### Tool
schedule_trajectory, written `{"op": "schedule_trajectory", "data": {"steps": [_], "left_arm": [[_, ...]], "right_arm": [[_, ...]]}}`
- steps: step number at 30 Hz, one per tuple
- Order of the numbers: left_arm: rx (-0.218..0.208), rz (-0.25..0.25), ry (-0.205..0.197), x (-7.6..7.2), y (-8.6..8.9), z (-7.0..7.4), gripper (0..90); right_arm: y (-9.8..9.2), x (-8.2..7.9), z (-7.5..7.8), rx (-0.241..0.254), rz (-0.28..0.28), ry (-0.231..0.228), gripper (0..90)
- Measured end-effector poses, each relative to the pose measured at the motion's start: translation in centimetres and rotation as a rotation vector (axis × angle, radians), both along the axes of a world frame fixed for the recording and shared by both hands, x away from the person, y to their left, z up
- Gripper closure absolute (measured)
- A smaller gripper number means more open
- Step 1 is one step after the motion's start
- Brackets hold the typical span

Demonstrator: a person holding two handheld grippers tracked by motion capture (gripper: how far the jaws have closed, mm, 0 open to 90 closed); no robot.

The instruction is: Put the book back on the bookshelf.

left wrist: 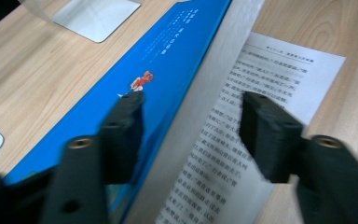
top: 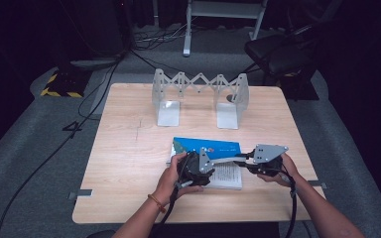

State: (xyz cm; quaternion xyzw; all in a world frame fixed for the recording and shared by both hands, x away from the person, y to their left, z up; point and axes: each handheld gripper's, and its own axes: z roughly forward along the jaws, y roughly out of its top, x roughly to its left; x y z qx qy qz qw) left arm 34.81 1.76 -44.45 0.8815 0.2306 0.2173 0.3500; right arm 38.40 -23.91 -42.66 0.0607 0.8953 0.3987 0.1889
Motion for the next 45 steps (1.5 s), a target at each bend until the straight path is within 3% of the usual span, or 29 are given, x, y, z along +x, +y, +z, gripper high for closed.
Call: {"op": "schedule_trajectory", "data": {"steps": [3, 4, 6, 9, 11, 14, 19, 20, 22, 25, 26, 27, 29, 31, 33, 41, 45], "left_arm": [[0.016, 0.014, -0.016, 0.0, -0.1, -0.2, 56.4], [0.001, 0.011, -0.007, 0.2, 0.0, -0.3, 62.3], [-0.019, 0.000, -0.007, 0.3, 0.3, -0.3, 65.6], [-0.094, 0.002, -0.009, 0.3, 1.0, -0.8, 69.3], [-0.132, 0.009, -0.013, 0.3, 1.3, -1.0, 71.9], [-0.207, 0.015, -0.014, 0.6, 2.3, -0.6, 75.1], [-0.265, 0.009, -0.014, 0.7, 3.2, -0.3, 75.7], [-0.291, 0.005, -0.008, 0.8, 3.5, -0.2, 76.0], [-0.302, 0.003, -0.011, 0.9, 3.7, -0.2, 76.1], [-0.364, 0.000, 0.010, 1.2, 4.4, 0.0, 76.6], [-0.402, -0.002, 0.024, 1.4, 4.7, 0.0, 76.7], [-0.426, -0.003, 0.033, 1.6, 5.0, 0.1, 76.7], [-0.460, -0.002, 0.036, 1.6, 5.5, 0.2, 77.3], [-0.487, 0.000, 0.044, 1.7, 5.9, 0.3, 77.3], [-0.512, 0.004, 0.051, 1.8, 6.3, 0.4, 77.4], [-0.552, -0.014, 0.076, 2.0, 7.0, 0.5, 77.1], [-0.559, -0.013, 0.081, 2.0, 7.2, 0.6, 77.0]], "right_arm": [[0.1, -0.1, 0.0, -0.010, -0.001, 0.000, 75.0], [0.2, -0.1, -0.1, -0.013, -0.002, 0.002, 74.7], [0.3, -0.2, -0.1, -0.012, -0.005, -0.005, 73.3], [0.1, -0.1, 0.0, 0.030, -0.015, 0.000, 66.3], [-0.2, 0.0, 0.2, 0.083, -0.041, -0.005, 57.0], [-1.7, 0.6, 0.6, 0.147, -0.078, 0.038, 43.2], [-4.4, 1.6, -0.4, 0.164, -0.162, 0.066, 34.6], [-5.4, 2.2, -1.2, 0.139, -0.207, 0.060, 33.2], [-5.8, 2.6, -1.6, 0.138, -0.228, 0.075, 32.1], [-6.6, 3.5, -2.7, 0.135, -0.260, 0.119, 31.9], [-6.5, 3.6, -3.0, 0.134, -0.264, 0.124, 31.8], [-6.4, 3.9, -3.4, 0.132, -0.259, 0.144, 31.8], [-5.7, 4.2, -4.5, 0.066, -0.262, 0.120, 32.0], [-5.2, 4.5, -5.3, 0.063, -0.250, 0.153, 32.2], [-4.6, 4.7, -5.9, 0.033, -0.235, 0.149, 32.5], [-2.6, 5.3, -7.1, 0.035, -0.178, 0.174, 34.5], [-2.6, 5.3, -7.1, 0.079, -0.159, 0.191, 36.4]]}}
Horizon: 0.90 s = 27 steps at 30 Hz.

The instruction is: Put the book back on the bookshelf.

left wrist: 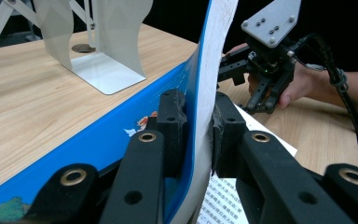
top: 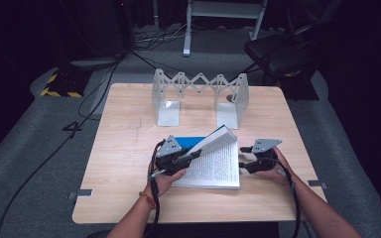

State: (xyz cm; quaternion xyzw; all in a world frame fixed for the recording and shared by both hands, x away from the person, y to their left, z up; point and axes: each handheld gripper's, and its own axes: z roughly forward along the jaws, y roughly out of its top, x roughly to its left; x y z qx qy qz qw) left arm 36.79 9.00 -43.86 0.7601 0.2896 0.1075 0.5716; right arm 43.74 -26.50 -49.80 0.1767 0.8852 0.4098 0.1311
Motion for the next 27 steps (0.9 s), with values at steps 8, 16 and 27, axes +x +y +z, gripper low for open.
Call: {"op": "schedule_trajectory", "data": {"steps": [8, 16, 27], "left_arm": [[0.033, -0.009, -0.009, -0.8, 0.6, 0.4, 74.3], [0.112, -0.032, -0.012, -2.5, 1.5, 0.0, 71.4], [0.044, 0.020, 0.062, -3.6, 3.3, -1.2, 58.7]], "right_arm": [[0.8, -0.7, 2.6, 0.148, -0.019, -0.042, 44.1], [2.1, -0.8, 4.8, 0.217, -0.027, -0.074, 47.4], [4.7, -1.1, 7.0, 0.278, -0.002, -0.122, 51.4]]}}
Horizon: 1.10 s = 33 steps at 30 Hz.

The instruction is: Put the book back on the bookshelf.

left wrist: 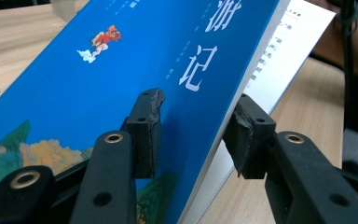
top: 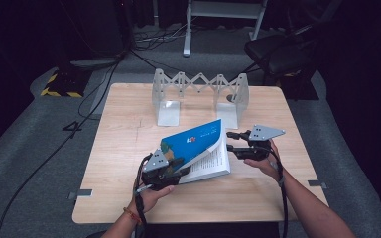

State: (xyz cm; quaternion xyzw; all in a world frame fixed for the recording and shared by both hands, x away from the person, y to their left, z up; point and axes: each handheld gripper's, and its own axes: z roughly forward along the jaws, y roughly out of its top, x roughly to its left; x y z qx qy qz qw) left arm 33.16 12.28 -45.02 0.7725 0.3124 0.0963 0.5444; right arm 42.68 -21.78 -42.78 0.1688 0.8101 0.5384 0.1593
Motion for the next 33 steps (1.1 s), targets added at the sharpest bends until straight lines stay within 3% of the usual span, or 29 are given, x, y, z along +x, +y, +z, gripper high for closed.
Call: {"op": "schedule_trajectory", "data": {"steps": [3, 7, 10, 14, 17, 19, 25, 29, 33], "left_arm": [[-0.006, -0.032, 0.007, 0.3, 0.0, -0.3, 66.1], [-0.031, -0.063, 0.020, 0.9, -0.3, -0.5, 69.1], [-0.041, -0.101, 0.012, 1.2, -1.1, -0.4, 69.2], [-0.035, -0.156, -0.013, 1.4, -2.9, 0.2, 68.8], [-0.047, -0.177, -0.025, 1.5, -3.6, 0.2, 68.5], [-0.039, -0.168, -0.041, 1.1, -3.4, 0.5, 67.9], [-0.033, -0.130, -0.070, -0.2, -1.5, 1.2, 66.3], [-0.037, -0.107, -0.092, -1.0, -0.2, 1.2, 65.0], [-0.021, -0.092, -0.109, -1.2, 0.4, 1.2, 60.1]], "right_arm": [[0.2, 0.2, 0.0, 0.021, -0.009, 0.002, 51.5], [0.1, 0.3, 0.0, 0.017, -0.038, -0.009, 53.2], [-0.5, 0.4, 0.1, 0.031, -0.051, -0.015, 55.9], [-2.0, 0.7, 1.0, 0.085, -0.058, -0.028, 59.0], [-2.5, 0.6, 1.5, 0.084, -0.055, -0.037, 59.0], [-2.6, 0.4, 2.1, 0.058, -0.040, -0.066, 59.1], [-1.2, -1.1, 3.8, 0.093, 0.048, -0.101, 59.0], [0.6, -1.9, 4.7, 0.101, 0.094, -0.107, 55.6], [2.2, -1.9, 4.8, 0.101, 0.105, -0.095, 51.4]]}}
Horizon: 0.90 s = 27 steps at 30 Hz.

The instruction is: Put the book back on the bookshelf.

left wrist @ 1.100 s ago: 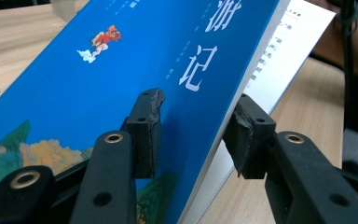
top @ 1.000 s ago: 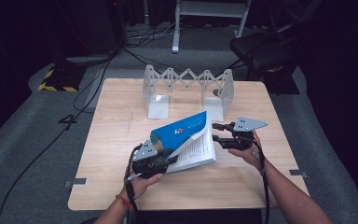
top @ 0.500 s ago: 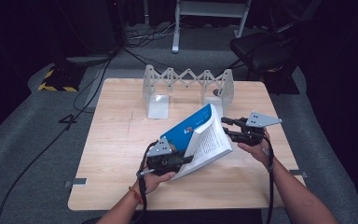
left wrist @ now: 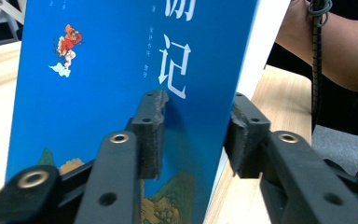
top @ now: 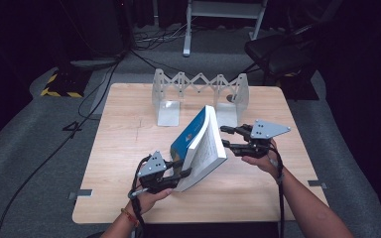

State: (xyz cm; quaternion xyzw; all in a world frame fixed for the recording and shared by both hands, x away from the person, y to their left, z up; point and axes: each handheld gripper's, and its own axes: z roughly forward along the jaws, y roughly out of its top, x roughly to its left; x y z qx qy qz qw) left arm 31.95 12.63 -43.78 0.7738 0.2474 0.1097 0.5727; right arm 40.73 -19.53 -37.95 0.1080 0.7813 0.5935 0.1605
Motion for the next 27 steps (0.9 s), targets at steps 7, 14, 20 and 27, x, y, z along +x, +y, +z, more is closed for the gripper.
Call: {"op": "schedule_trajectory", "data": {"steps": [7, 14, 20, 27], "left_arm": [[0.046, -0.016, 0.041, 0.0, 0.4, -0.5, 50.0], [0.103, -0.056, 0.119, 0.9, 0.3, -1.9, 37.6], [0.113, -0.109, 0.171, 2.3, 0.9, -2.7, 24.4], [0.137, -0.138, 0.188, 3.1, 0.9, -2.9, 16.1]], "right_arm": [[1.4, 0.7, -0.8, -0.012, 0.030, 0.064, 46.4], [2.3, 0.2, -0.2, -0.026, 0.088, 0.048, 46.7], [3.5, 0.4, -0.6, -0.125, 0.115, 0.070, 44.4], [3.8, 0.8, -1.2, -0.077, 0.126, 0.084, 42.9]]}}
